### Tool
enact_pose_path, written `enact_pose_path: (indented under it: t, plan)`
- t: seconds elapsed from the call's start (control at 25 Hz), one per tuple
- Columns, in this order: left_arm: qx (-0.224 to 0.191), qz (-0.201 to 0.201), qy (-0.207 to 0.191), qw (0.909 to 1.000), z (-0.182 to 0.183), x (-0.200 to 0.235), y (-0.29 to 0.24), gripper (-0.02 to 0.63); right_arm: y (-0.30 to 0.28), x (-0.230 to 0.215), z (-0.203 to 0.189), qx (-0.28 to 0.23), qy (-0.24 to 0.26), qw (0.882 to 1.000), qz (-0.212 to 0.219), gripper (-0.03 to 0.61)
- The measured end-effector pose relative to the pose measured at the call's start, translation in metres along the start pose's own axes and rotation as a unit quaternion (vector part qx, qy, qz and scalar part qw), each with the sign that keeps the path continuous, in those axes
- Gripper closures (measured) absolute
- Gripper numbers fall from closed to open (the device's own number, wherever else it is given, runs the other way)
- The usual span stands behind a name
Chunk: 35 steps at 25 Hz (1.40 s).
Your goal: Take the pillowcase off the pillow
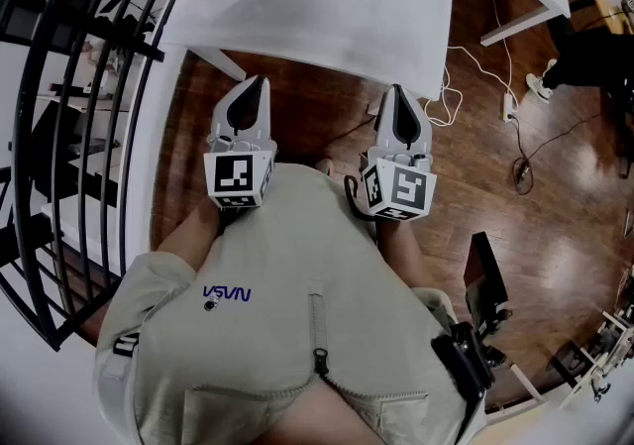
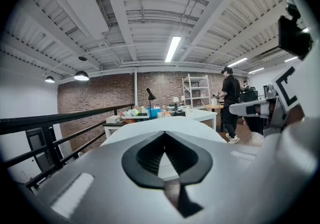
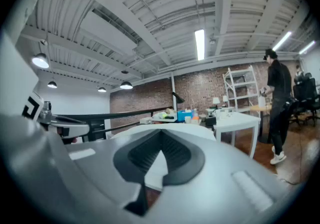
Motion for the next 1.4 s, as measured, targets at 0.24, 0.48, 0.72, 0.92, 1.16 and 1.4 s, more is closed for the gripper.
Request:
enact_pose_path:
  t: [0.24,0.48,0.72,0.92,1.16,1.4]
  plan:
    - [0.004,0.021,0.016,0.9996,-0.005,0.013,0.001,0.607,-0.006,0.002,-0.004,0.006,0.000,1.000,0.006,0.575]
    - [0.013,0.016,0.033,0.9992,-0.012,0.039,-0.019,0.523,-0.029,0.008,-0.007,0.025,0.007,1.000,-0.014,0.575]
    - [0.007,-0.003,0.051,0.9986,-0.003,0.090,-0.077,0.511,-0.087,0.017,0.000,0.048,0.020,0.998,-0.041,0.538]
    - [0.035,-0.054,0.041,0.9971,-0.005,0.125,-0.120,0.469,-0.133,0.032,0.006,0.086,0.039,0.994,-0.053,0.430]
    - [0.072,-0.081,0.069,0.9917,-0.032,0.177,-0.143,0.407,-0.165,0.054,0.004,0.111,0.041,0.988,-0.097,0.385]
    - [0.114,-0.127,0.038,0.9846,-0.041,0.194,-0.173,0.331,-0.177,0.053,-0.005,0.144,0.049,0.983,-0.104,0.298]
Point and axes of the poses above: the fingertips, and each gripper's own axes: y backward along the fingers, x to its left, z out of its top, the point moved 10 cm from there along y, backward along the fingers, and after that the axes turned 8 degrees about y, right-handed, at the moved point
